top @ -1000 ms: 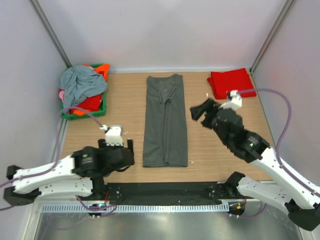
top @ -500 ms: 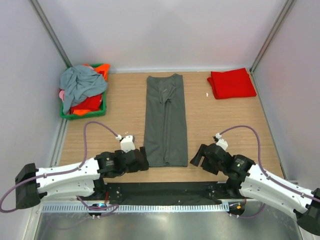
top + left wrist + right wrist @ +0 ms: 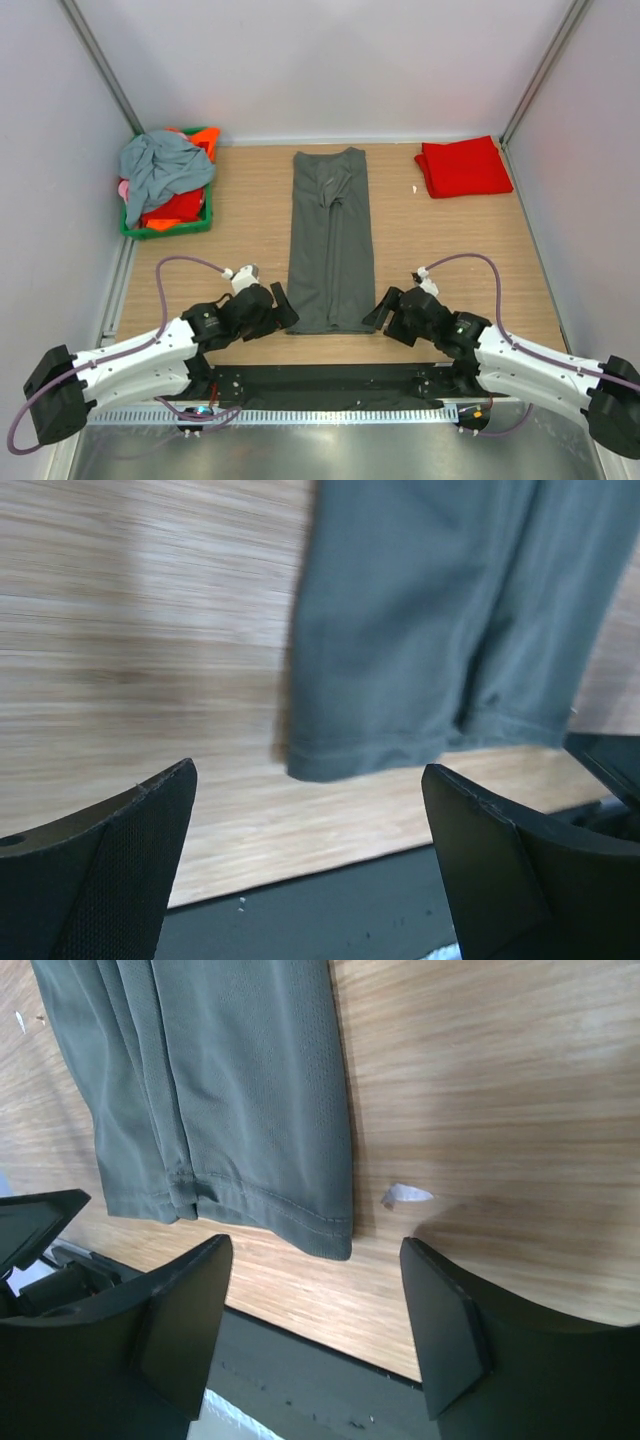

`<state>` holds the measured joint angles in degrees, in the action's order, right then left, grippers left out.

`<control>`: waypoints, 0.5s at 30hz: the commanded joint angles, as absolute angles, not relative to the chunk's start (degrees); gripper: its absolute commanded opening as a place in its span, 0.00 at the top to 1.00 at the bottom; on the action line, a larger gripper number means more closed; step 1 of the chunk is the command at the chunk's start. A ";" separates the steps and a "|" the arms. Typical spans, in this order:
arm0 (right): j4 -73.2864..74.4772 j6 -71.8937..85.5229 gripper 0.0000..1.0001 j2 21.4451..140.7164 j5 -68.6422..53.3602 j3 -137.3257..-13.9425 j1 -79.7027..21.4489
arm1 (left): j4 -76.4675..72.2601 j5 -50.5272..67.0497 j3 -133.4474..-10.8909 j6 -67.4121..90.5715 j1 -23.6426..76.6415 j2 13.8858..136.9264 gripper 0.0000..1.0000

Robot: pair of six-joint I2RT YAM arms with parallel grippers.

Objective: Fold and stack the t-shirts
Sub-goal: Fold the tshirt

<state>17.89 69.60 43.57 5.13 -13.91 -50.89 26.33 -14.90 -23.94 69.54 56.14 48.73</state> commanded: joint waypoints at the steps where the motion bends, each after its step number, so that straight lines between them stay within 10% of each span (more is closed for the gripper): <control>1: 16.79 69.61 0.28 46.84 6.15 -13.36 -51.15 | 24.26 -11.87 -22.42 69.25 53.70 50.88 0.08; 15: 14.77 68.03 0.50 51.76 6.15 -14.32 -51.15 | 13.98 -6.94 -17.67 72.51 53.70 56.69 0.29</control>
<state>12.88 69.43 49.87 4.97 -14.04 -50.89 14.28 -8.75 -19.92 71.50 53.87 55.77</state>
